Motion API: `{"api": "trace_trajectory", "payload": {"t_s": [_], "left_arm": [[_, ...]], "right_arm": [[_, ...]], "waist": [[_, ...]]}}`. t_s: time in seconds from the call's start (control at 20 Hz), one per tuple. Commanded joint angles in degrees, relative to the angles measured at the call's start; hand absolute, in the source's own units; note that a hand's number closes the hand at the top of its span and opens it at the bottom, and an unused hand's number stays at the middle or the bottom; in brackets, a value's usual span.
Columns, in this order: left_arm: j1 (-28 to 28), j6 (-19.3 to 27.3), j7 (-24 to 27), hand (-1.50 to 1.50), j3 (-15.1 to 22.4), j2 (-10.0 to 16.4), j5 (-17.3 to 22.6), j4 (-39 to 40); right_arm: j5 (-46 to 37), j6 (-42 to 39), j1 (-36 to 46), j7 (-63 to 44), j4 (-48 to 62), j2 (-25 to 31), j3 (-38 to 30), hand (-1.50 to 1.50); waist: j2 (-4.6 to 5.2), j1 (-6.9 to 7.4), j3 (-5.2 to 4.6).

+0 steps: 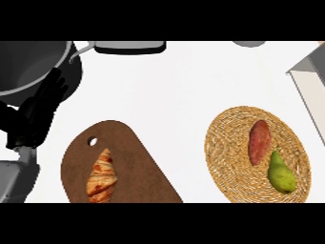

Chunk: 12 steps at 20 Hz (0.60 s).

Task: Pick the sweet potato from the placemat and place it in the tiered shelf

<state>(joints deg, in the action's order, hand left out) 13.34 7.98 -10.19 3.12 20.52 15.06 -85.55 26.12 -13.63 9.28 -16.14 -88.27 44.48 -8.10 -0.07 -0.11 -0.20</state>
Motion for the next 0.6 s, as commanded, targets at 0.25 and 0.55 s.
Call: {"api": "trace_trajectory", "payload": {"t_s": [0.25,0.55], "left_arm": [[1.8,-0.8,0.6,0.0,0.5,-1.1,-0.4,1.8],[1.8,-1.1,0.1,0.0,-0.2,-1.3,-1.5,2.0]], "right_arm": [[-20.2,-3.1,4.5,-17.5,-11.8,14.5,14.2,-1.5],[-27.7,1.0,12.9,-32.5,-13.1,1.9,25.3,-1.5]], "waist": [[0.23,1.19,-0.03],[0.21,0.91,0.15]]}}
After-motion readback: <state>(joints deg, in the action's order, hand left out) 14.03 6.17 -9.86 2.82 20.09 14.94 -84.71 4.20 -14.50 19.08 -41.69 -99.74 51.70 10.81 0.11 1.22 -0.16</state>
